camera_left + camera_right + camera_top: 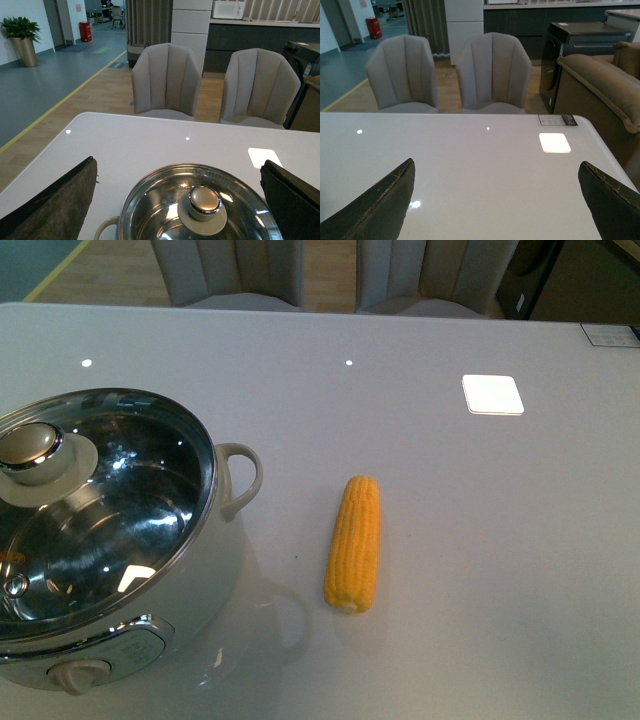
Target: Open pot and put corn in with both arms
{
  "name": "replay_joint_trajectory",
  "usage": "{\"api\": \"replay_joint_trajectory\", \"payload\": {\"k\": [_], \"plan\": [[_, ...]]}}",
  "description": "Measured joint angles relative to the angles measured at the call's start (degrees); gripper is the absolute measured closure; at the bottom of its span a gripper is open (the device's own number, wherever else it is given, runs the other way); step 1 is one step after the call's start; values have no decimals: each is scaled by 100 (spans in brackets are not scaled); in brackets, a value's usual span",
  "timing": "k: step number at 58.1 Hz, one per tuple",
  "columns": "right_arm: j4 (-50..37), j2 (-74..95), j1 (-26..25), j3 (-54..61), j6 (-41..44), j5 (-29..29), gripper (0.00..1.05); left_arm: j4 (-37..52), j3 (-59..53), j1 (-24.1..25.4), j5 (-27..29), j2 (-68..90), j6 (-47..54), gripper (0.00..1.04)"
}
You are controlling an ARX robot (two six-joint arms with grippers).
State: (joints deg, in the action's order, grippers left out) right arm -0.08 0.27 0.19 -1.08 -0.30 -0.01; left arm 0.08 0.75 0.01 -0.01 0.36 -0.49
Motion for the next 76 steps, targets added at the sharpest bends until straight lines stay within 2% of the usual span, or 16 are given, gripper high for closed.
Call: {"api": "replay_joint_trajectory", "payload": {"k": [38, 41, 44, 50, 56, 63, 76], "plan": [[0, 0, 0, 0, 2, 0, 9, -11, 2, -2, 17, 7, 0, 7], [2, 0, 0, 0, 2, 0, 9, -881, 317, -164, 461, 387, -214, 7], [0, -2, 0, 0, 2, 0, 9, -1550, 610, -275, 623, 881, -361, 7], [2, 0, 0, 0, 2, 0, 9, -1784, 789, -369, 531, 1429, -511, 7], [2, 0, 0, 0, 2, 0, 9, -1305, 997, -417, 476, 2024, -503, 7], [2, 0, 0, 0, 2, 0, 9, -227, 1235, -505, 494, 3154, -372, 7], [0, 0, 0, 0, 2, 0, 9, 2450, 1412, -813, 920, 6089, -278, 7]]}}
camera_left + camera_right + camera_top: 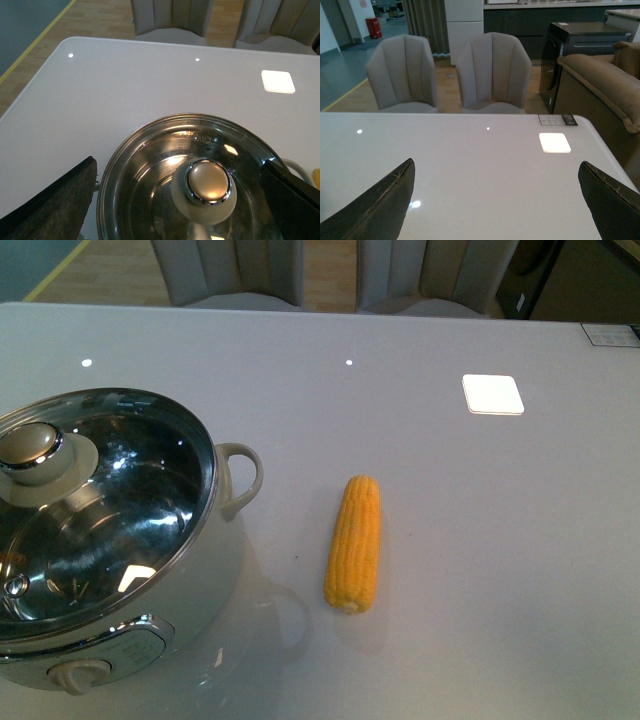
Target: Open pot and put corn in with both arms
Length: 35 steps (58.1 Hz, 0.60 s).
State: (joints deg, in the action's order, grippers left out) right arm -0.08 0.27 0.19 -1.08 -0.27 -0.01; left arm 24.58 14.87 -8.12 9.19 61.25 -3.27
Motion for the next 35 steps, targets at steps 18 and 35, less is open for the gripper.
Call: {"api": "replay_joint_trajectory", "payload": {"k": [18, 35], "plan": [[2, 0, 0, 0, 0, 0, 9, 2485, 122, -367, 214, 2774, -37, 7], [2, -2, 0, 0, -2, 0, 9, 3169, 461, -326, 243, 4140, -28, 7]]}}
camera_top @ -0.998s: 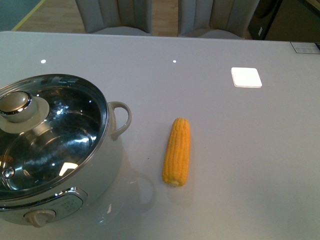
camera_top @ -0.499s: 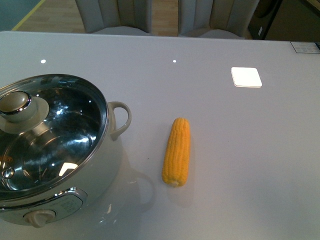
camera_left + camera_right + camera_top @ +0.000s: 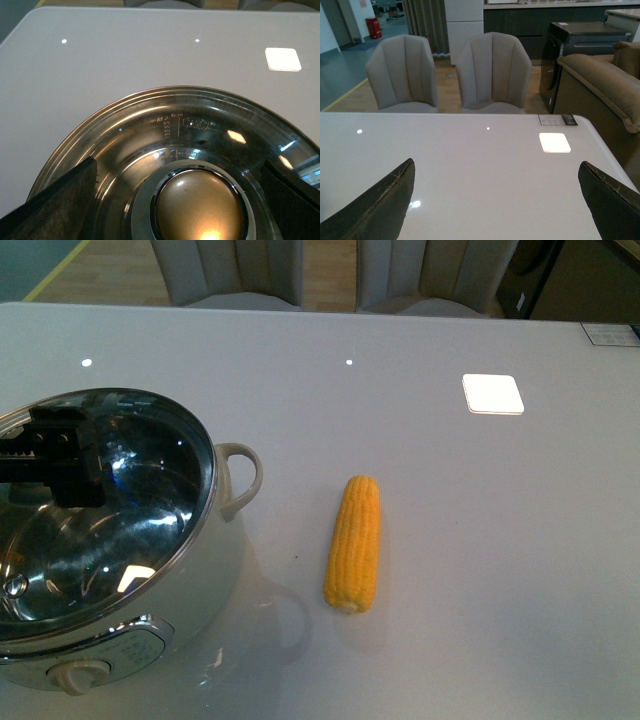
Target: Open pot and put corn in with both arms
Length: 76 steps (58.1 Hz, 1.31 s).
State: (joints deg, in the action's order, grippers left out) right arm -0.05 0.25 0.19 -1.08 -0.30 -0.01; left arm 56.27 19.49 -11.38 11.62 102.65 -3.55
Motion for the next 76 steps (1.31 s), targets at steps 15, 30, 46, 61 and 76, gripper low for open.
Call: {"api": "replay_joint_trajectory", "payload": {"k": [15, 30, 46, 61, 76], "plan": [[0, 0, 0, 0, 2, 0, 9, 361, 57, -39, 129, 474, -118, 11], [0, 2, 0, 0, 2, 0, 9, 476, 59, -203, 223, 546, -229, 47], [0, 2, 0, 0, 2, 0, 9, 332, 90, -254, 404, 455, -291, 60], [-2, 2, 0, 0, 2, 0, 9, -227, 138, -304, 501, 24, -264, 60], [0, 2, 0, 0, 2, 0, 9, -1147, 448, -238, 483, -1001, -188, 60]]}}
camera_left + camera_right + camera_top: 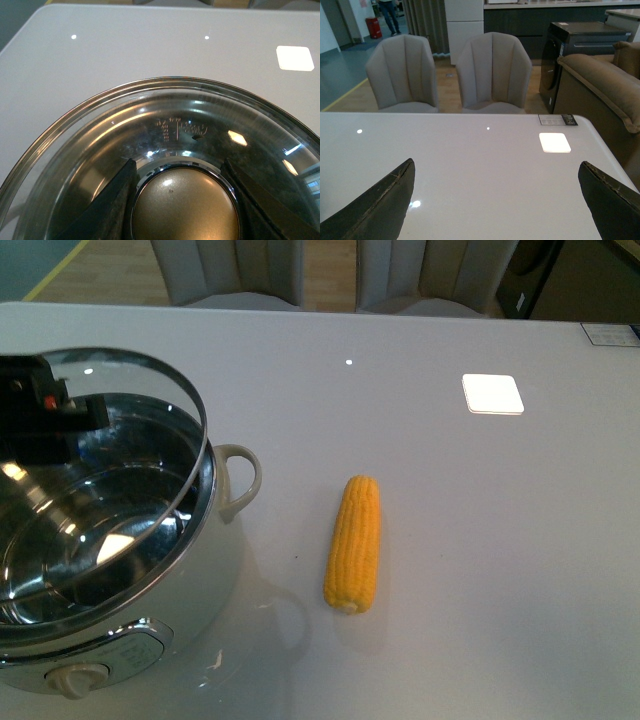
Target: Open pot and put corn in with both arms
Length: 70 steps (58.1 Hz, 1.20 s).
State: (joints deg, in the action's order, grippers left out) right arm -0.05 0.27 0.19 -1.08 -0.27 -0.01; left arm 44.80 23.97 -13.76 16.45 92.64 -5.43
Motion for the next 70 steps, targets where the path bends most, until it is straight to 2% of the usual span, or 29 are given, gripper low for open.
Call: {"api": "replay_joint_trajectory", "payload": {"k": [8, 15, 31, 57, 63, 70], "plan": [[0, -2, 0, 0, 0, 0, 9, -448, 234, 356, -190, -575, 77, 60], [0, 0, 0, 0, 0, 0, 9, -494, 326, 739, -365, -767, 192, 60], [0, 0, 0, 0, 0, 0, 9, -435, 358, 2059, -1012, -828, 435, 60], [0, 0, 0, 0, 0, 0, 9, 245, 839, 4465, -1998, 326, 782, 60], [0, 0, 0, 0, 0, 0, 9, 505, 994, 4844, -2087, 772, 890, 60], [0, 0, 0, 0, -2, 0, 9, 863, 1064, 5060, -2140, 1294, 970, 60]]}}
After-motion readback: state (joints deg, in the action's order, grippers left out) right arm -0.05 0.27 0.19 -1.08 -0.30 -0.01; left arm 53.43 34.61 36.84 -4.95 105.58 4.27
